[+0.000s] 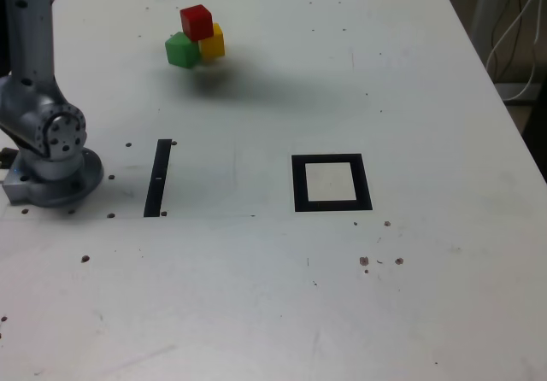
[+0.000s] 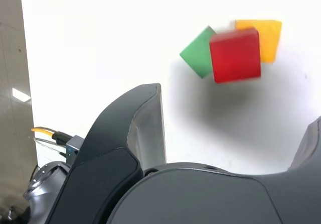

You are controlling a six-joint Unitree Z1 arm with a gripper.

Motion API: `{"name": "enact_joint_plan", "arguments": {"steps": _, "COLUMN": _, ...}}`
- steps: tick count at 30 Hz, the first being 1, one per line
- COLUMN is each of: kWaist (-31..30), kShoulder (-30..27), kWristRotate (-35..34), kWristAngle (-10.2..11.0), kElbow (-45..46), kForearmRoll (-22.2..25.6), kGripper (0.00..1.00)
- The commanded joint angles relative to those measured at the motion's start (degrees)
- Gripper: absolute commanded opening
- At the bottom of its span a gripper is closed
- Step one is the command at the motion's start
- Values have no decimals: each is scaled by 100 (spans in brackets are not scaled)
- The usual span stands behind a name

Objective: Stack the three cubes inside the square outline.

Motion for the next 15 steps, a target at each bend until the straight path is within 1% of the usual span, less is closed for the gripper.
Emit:
{"name": "enact_joint_plan", "arguments": {"steps": 1, "kWaist": 73, "kShoulder": 113, "kWristRotate": -9, "kWristAngle": 35, "kElbow": -24, "kForearmRoll": -20, "kGripper": 98}}
{"name": "enact_joint_plan", "arguments": {"steps": 6, "kWaist": 185, "kShoulder": 484, "kWristRotate": -6, "kWristAngle": 88, "kElbow": 14, "kForearmRoll": -121, "kGripper": 97}}
{"name": "enact_joint_plan", "arguments": {"steps": 10, "kWaist": 331, "kShoulder": 819, "kWristRotate": -27, "kWristAngle": 7, "kElbow": 157, "kForearmRoll": -375, "kGripper": 96}}
{"name": "enact_joint_plan", "arguments": {"steps": 15, "kWaist": 532, "kShoulder": 959, "kWristRotate": -45, "kWristAngle": -66, "kElbow": 113, "kForearmRoll": -550, "kGripper": 96}}
